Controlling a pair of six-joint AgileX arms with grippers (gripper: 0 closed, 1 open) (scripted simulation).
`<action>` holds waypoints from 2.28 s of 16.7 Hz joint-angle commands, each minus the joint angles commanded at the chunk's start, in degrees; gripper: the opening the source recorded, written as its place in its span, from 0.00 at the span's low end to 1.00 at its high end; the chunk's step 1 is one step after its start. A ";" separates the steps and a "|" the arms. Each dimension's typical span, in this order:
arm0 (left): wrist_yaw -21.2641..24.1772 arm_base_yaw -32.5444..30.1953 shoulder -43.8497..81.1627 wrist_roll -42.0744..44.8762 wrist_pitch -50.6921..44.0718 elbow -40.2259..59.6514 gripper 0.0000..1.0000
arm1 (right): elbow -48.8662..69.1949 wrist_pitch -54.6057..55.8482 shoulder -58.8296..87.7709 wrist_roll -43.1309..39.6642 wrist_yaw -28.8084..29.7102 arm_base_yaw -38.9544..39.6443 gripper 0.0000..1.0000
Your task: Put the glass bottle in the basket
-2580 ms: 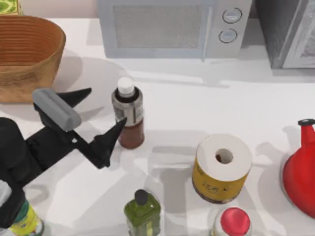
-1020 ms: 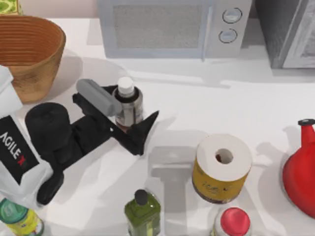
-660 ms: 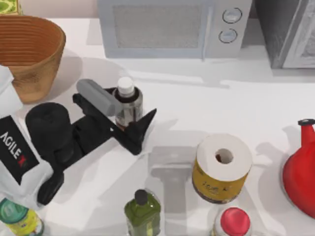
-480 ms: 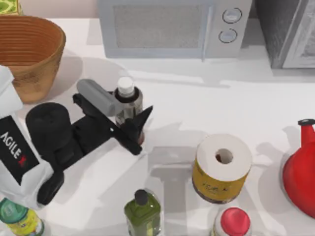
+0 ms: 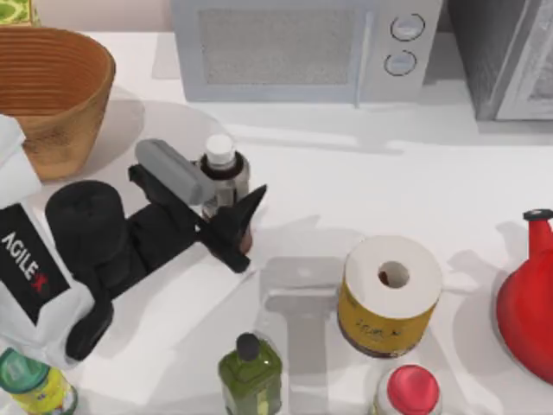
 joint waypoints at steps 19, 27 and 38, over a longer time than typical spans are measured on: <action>-4.97 12.76 -21.98 2.07 -37.19 24.06 0.00 | 0.00 0.00 0.00 0.00 0.00 0.00 1.00; -14.70 25.38 -32.34 -0.75 -64.72 31.27 0.00 | 0.00 0.00 0.00 0.00 0.00 0.00 1.00; -18.12 28.74 -36.10 -1.95 -67.68 32.46 0.00 | 0.00 0.00 0.00 0.00 0.00 0.00 1.00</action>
